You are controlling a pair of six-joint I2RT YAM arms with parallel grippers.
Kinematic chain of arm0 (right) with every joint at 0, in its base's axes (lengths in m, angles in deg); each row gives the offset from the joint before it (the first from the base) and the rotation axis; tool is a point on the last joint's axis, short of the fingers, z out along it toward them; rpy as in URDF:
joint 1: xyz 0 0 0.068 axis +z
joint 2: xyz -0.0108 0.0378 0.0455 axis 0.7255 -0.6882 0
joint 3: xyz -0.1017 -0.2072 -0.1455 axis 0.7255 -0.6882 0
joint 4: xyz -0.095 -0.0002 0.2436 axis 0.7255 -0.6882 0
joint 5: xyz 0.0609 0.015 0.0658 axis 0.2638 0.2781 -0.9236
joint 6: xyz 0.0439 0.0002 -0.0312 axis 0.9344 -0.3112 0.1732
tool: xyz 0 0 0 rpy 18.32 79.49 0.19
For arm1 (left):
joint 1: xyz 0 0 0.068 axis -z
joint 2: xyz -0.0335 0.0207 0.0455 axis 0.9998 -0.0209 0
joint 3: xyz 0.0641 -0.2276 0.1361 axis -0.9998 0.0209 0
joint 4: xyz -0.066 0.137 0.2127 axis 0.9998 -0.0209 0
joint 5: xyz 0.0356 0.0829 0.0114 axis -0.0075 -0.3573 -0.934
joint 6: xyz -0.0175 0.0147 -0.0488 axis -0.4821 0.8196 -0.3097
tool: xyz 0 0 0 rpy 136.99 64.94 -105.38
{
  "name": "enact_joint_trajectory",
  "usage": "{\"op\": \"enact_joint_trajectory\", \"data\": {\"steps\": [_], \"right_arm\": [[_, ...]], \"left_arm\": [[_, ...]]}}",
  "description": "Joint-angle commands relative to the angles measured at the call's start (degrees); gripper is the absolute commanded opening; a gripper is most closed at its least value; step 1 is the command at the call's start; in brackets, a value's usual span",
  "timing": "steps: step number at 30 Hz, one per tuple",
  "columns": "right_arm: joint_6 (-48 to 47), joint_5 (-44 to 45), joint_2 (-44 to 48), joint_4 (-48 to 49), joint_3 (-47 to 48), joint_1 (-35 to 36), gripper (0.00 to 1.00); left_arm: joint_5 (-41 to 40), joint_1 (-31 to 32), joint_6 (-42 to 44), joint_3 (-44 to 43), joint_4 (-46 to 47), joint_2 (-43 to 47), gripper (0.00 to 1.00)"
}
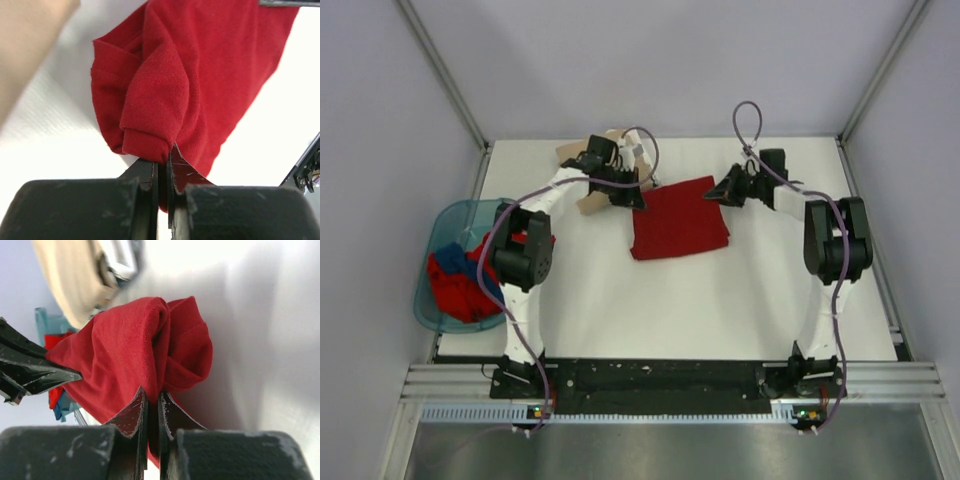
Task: Fold and stack the t-shirts
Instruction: Put the neatly folded tshirt into the corner of the board with both arms
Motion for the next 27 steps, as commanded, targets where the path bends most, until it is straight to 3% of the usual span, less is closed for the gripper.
{"op": "enact_joint_trajectory", "data": {"steps": [1, 17, 27], "right_arm": [[3.02, -1.13, 4.66, 5.92, 6.81, 2.67, 0.0], [3.02, 1.94, 2.03, 2.76, 22.19, 7.85, 0.0], [6.27, 8.79, -15.79, -1.46, 51.09, 13.13, 0.0]], "left_arm": [[1.05, -2.47, 5.58, 0.18, 2.34, 7.89, 0.0], [1.58, -8.36, 11.21, -0.7, -1.18, 15.27, 0.0], [1.49, -16.62, 6.2, -5.43, 2.34, 12.82, 0.0]]}}
